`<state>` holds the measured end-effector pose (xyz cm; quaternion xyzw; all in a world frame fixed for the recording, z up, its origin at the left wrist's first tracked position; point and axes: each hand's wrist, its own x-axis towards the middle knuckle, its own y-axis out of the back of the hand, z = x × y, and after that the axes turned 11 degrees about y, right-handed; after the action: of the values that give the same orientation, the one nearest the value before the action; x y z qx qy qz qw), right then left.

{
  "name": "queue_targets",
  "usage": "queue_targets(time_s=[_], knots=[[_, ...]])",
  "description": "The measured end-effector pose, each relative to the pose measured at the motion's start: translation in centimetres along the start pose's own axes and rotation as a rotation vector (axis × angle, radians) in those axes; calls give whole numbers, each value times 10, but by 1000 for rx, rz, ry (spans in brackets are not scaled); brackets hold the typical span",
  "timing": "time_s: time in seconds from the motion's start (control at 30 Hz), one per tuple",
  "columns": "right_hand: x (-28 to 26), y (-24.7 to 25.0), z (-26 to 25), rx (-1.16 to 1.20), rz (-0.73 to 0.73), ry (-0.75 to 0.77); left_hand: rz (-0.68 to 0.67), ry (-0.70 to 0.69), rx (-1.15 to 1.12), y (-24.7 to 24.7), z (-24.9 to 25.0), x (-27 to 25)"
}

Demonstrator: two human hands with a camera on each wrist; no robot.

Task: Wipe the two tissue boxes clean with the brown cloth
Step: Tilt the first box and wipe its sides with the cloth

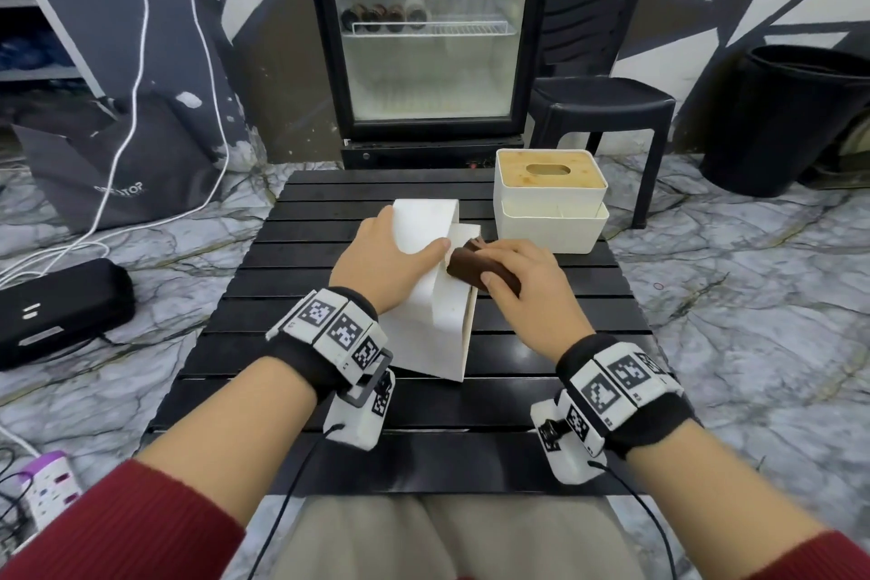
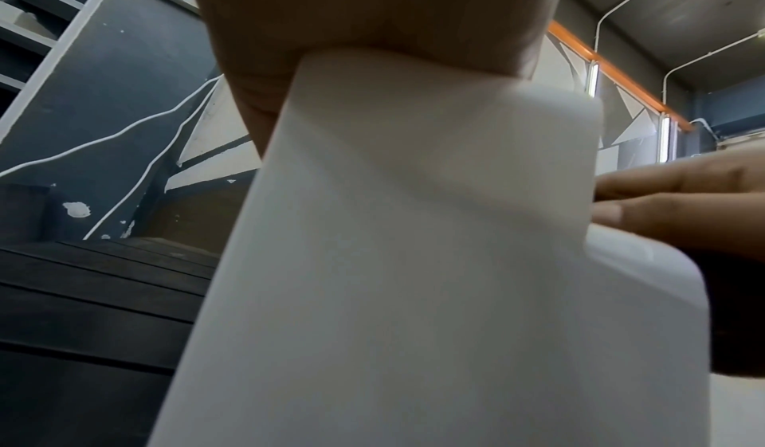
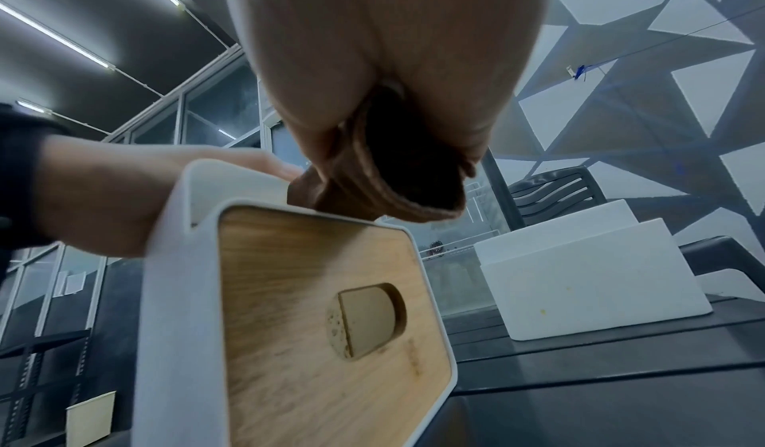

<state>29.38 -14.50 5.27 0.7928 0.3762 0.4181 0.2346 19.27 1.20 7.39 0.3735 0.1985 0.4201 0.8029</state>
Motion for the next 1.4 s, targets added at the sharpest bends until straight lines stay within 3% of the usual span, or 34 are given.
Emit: queue_targets(time_s=[0.67, 1.0, 1.4], knots=[[5, -28, -14, 144, 125, 119, 6, -49, 55, -3, 4, 17], [5, -31, -14, 138, 122, 88, 17, -16, 54, -6, 2, 19], [1, -30, -13, 125, 97, 167, 1, -33, 63, -4, 2, 18]])
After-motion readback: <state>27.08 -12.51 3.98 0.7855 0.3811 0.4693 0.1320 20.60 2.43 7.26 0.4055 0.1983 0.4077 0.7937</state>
